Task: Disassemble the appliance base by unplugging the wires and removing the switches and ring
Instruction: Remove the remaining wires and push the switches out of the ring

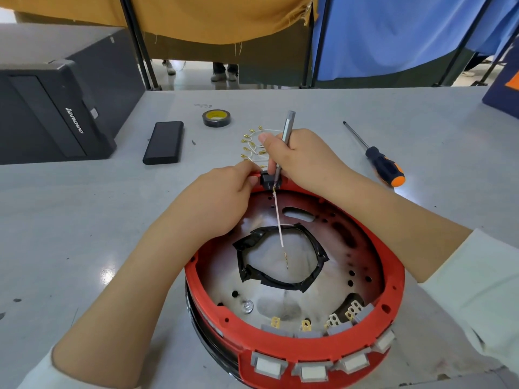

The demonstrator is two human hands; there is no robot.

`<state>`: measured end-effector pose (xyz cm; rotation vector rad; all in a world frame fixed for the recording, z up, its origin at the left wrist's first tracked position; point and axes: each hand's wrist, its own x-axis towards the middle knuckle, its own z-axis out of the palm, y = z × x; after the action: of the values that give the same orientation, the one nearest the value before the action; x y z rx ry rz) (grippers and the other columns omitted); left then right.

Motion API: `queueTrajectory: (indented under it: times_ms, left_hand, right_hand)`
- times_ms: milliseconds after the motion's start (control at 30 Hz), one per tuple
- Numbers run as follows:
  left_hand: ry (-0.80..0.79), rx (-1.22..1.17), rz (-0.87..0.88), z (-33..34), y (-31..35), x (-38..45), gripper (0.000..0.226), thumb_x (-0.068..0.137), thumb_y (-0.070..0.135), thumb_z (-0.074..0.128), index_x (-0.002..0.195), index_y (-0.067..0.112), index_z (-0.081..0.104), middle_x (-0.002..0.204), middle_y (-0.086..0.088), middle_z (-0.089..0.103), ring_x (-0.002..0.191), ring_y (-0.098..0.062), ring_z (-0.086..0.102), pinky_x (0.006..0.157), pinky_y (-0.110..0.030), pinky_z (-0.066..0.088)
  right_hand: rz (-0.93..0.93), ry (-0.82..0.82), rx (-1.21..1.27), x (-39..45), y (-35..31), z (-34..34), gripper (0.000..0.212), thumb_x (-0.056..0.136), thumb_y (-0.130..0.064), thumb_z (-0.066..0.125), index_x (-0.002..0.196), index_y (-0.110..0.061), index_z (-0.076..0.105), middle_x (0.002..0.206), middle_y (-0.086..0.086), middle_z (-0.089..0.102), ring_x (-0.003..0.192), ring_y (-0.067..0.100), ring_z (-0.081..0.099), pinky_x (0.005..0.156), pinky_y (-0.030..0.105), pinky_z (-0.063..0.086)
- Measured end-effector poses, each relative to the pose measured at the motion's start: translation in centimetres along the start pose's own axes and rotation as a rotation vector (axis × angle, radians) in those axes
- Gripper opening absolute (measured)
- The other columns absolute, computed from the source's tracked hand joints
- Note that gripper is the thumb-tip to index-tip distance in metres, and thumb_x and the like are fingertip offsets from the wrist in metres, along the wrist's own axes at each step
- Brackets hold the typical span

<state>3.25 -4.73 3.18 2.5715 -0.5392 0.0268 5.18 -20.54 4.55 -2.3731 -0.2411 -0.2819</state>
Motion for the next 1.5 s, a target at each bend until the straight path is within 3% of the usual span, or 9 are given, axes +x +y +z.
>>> queueTrajectory:
  times_ms: [300, 467, 600, 767, 867, 967, 1133, 1267, 1500]
  left_hand:
    - [0.008, -0.001, 0.007, 0.0, 0.0, -0.1, 0.029, 0.1, 0.031, 0.033, 0.124, 0.03, 0.051, 0.115, -0.006, 0.063, 0.105, -0.028, 0.055, 0.087, -0.038, 0.042]
    - [0.014, 0.003, 0.018, 0.0, -0.1, 0.0, 0.029, 0.1, 0.032, 0.034, 0.123, 0.03, 0.051, 0.112, -0.004, 0.064, 0.103, -0.027, 0.056, 0.085, -0.037, 0.042]
    - [0.012, 0.0, 0.032, -0.1, -0.2, -0.1, 0.028, 0.101, 0.032, 0.033, 0.122, 0.03, 0.051, 0.112, -0.002, 0.064, 0.103, -0.026, 0.055, 0.085, -0.036, 0.042]
    - [0.008, 0.028, 0.046, 0.0, -0.2, -0.2, 0.03, 0.101, 0.032, 0.032, 0.125, 0.03, 0.05, 0.115, -0.002, 0.062, 0.105, -0.025, 0.055, 0.083, -0.035, 0.04]
    - [0.011, 0.016, 0.038, 0.0, -0.2, -0.1, 0.027, 0.101, 0.032, 0.033, 0.121, 0.029, 0.051, 0.112, -0.002, 0.063, 0.104, -0.026, 0.055, 0.077, -0.032, 0.037]
    - [0.009, 0.014, 0.025, 0.0, -0.2, -0.1, 0.03, 0.101, 0.033, 0.034, 0.125, 0.03, 0.05, 0.119, -0.002, 0.062, 0.109, -0.026, 0.054, 0.085, -0.033, 0.041]
    - [0.017, 0.016, 0.023, 0.1, -0.2, 0.0, 0.032, 0.101, 0.032, 0.034, 0.129, 0.029, 0.048, 0.125, -0.002, 0.06, 0.114, -0.024, 0.053, 0.087, -0.03, 0.038]
    - [0.011, 0.003, 0.021, 0.1, -0.3, 0.0, 0.031, 0.101, 0.032, 0.034, 0.128, 0.03, 0.048, 0.123, -0.002, 0.061, 0.112, -0.024, 0.054, 0.086, -0.031, 0.038]
    - [0.014, 0.006, 0.022, 0.1, -0.4, 0.0, 0.031, 0.1, 0.033, 0.033, 0.128, 0.031, 0.048, 0.123, -0.001, 0.061, 0.111, -0.024, 0.054, 0.085, -0.031, 0.038]
  right_hand:
    - [0.034, -0.016, -0.108, 0.4, -0.8, 0.2, 0.058, 0.099, -0.042, 0.038, 0.051, -0.021, 0.061, 0.05, -0.006, 0.055, 0.054, 0.011, 0.053, 0.058, 0.028, 0.038]
    - [-0.037, 0.059, 0.114, -0.6, -0.2, -0.2, 0.055, 0.1, -0.039, 0.041, 0.052, -0.021, 0.06, 0.04, -0.019, 0.052, 0.044, -0.003, 0.051, 0.051, 0.013, 0.033]
    - [-0.094, 0.228, 0.282, -1.2, -0.3, -1.4, 0.041, 0.098, -0.033, 0.049, 0.064, -0.015, 0.063, 0.041, -0.013, 0.051, 0.041, 0.0, 0.048, 0.049, 0.008, 0.031]
    - [-0.18, -0.008, 0.153, -3.1, -1.8, -3.3, 0.026, 0.093, -0.053, 0.047, 0.097, -0.034, 0.064, 0.069, -0.009, 0.069, 0.039, 0.006, 0.056, 0.052, 0.018, 0.042]
    - [-0.097, -0.128, 0.113, -5.2, -2.0, -2.9, 0.028, 0.094, -0.056, 0.04, 0.091, -0.037, 0.06, 0.06, -0.006, 0.066, 0.035, 0.013, 0.053, 0.047, 0.023, 0.044]
    - [-0.065, -0.151, -0.174, -7.0, -1.2, -1.4, 0.034, 0.089, -0.059, 0.042, 0.078, -0.029, 0.054, 0.059, -0.006, 0.06, 0.053, 0.007, 0.054, 0.058, 0.033, 0.046]
    - [-0.056, -0.196, -0.258, -7.7, -1.1, -0.9, 0.028, 0.077, -0.062, 0.049, 0.067, -0.036, 0.044, 0.064, -0.018, 0.056, 0.06, 0.001, 0.05, 0.051, 0.023, 0.033]
    - [-0.148, -0.277, -0.443, -8.2, -1.1, -0.6, 0.03, 0.076, -0.058, 0.057, 0.065, -0.035, 0.041, 0.058, -0.013, 0.05, 0.058, 0.0, 0.047, 0.05, 0.022, 0.028]
    - [-0.193, -0.326, -0.281, -8.2, -1.1, -0.9, 0.027, 0.082, -0.036, 0.063, 0.067, -0.033, 0.041, 0.065, -0.02, 0.052, 0.06, 0.003, 0.047, 0.05, 0.019, 0.028]
